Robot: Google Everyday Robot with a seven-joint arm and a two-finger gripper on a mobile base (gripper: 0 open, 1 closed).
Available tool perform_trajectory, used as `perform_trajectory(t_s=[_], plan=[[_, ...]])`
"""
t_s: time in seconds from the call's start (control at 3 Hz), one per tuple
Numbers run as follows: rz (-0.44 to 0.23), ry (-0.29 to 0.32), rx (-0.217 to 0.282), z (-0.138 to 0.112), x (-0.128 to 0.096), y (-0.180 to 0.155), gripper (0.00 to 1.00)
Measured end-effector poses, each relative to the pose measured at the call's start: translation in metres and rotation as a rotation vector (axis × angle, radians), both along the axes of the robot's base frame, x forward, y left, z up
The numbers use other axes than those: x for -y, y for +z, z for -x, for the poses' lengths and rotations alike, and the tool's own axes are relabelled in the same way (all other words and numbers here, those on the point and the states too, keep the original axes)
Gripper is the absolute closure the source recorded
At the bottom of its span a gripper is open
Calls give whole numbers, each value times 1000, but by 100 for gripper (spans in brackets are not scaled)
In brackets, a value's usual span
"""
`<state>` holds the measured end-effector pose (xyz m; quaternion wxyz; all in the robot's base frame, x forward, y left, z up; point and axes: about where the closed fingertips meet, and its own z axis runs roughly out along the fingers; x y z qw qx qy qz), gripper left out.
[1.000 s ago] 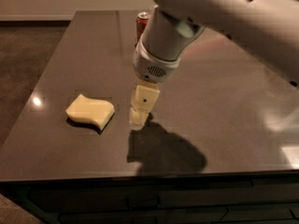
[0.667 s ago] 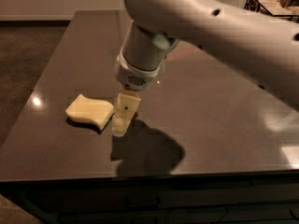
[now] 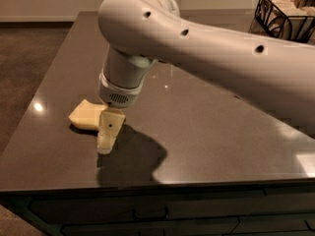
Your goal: Move sponge near 7up can
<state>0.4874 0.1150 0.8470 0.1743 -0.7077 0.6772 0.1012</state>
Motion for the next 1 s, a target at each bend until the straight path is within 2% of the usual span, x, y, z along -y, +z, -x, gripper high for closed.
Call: perform_trajectory(t_s=[0.33, 0.67, 1.0], plan=[[12, 9, -15, 1, -16, -9, 13], [27, 1, -41, -3, -20, -14, 37], [27, -38, -56, -12, -10, -8, 60]])
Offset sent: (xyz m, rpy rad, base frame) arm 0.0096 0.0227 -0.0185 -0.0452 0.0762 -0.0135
